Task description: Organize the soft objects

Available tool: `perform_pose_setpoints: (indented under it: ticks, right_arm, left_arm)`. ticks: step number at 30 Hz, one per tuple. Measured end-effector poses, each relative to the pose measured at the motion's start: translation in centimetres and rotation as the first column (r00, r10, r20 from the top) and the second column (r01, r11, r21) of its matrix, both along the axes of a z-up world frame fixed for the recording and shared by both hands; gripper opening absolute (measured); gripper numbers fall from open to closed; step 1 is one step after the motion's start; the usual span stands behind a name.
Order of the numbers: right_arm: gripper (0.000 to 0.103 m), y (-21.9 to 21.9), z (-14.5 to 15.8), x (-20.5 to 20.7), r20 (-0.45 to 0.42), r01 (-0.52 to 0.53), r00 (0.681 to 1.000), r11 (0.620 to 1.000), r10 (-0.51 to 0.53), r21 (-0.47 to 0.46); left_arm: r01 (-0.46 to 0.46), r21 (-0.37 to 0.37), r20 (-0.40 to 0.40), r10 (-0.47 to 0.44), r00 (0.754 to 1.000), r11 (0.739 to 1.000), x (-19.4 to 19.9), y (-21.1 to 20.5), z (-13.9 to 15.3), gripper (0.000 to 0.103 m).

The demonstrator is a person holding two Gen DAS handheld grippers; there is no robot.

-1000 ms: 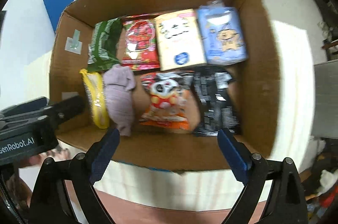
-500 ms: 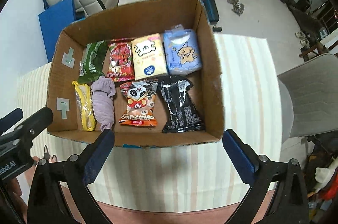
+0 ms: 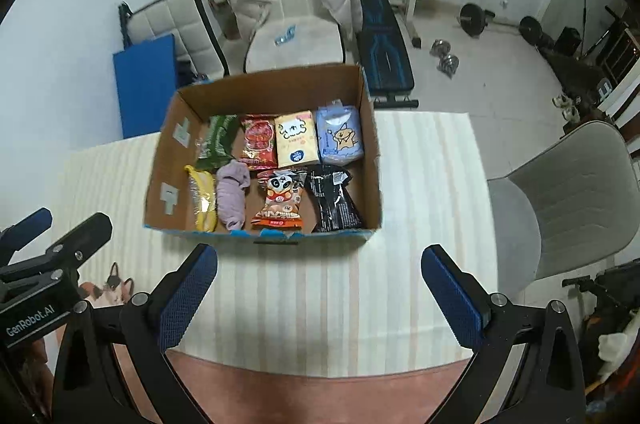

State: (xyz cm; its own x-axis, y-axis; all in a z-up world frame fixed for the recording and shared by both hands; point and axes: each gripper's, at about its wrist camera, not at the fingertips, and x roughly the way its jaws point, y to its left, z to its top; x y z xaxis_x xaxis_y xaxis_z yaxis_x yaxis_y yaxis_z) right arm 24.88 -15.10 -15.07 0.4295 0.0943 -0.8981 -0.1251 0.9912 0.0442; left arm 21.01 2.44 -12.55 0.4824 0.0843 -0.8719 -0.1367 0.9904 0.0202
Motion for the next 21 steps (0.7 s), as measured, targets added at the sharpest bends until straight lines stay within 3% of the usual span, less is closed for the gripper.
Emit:
perform_pose_setpoints:
  ticks: [12, 21]
  right_arm:
    - [0.103, -1.5, 8.2, -10.1, 0.146, -0.035, 0.989, 0.999, 0.034, 0.003]
    - [0.103, -2.2, 12.5, -14.3, 0.230, -0.041, 0.972, 0.999, 0.041, -0.003]
  left_arm:
    - [0.013, -0.007, 0.110, -0.012, 0.994, 1.000, -7.9, -1.9, 6.2, 0.102]
    - [0.013, -0.018, 0.155, -0.010, 0.988, 1.000, -11.9, -2.4, 9.2, 0.102]
